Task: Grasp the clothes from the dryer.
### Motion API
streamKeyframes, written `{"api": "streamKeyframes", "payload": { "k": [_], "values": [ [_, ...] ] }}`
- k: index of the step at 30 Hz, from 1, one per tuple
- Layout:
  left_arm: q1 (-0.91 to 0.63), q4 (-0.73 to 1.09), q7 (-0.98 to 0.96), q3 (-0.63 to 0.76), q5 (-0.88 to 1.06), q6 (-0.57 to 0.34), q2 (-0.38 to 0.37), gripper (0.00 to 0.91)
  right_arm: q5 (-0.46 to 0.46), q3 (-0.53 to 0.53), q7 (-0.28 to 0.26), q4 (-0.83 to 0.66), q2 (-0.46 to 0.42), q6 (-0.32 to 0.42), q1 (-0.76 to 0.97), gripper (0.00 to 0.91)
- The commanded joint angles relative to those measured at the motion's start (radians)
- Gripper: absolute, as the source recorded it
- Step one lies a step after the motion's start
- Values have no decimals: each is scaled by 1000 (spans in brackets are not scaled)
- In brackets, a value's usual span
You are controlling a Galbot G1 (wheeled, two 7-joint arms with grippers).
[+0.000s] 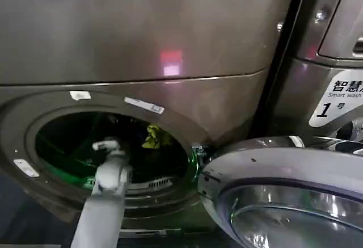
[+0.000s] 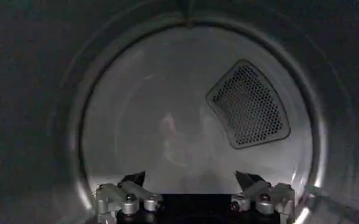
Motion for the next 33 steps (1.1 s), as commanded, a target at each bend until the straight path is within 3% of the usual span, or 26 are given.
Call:
{"api": "streamKeyframes", "payload": {
  "k": [1, 6, 9, 14, 21, 33],
  "values": [
    [-262, 343, 478, 49, 333, 22, 74, 907, -1, 2, -2, -2, 5, 1, 0, 907],
    [-394, 600, 702, 42, 540, -181, 59, 907, -1, 4, -3, 3, 8, 2, -2, 907],
    [-449, 657, 746, 26, 715, -222, 43, 907, -1, 9, -4, 4, 15, 3, -9, 907],
    [-535, 735, 798, 27, 987, -248, 39, 907, 1, 25, -7, 4, 23, 5, -23, 907],
    [-587, 783, 815, 61, 1224, -330, 58, 907, 4, 32, -8, 11, 36, 4, -28, 907],
    [-582, 820, 827, 146, 1281, -307, 55, 907, 4, 21, -10, 29, 37, 2, -19, 907]
  ]
}}
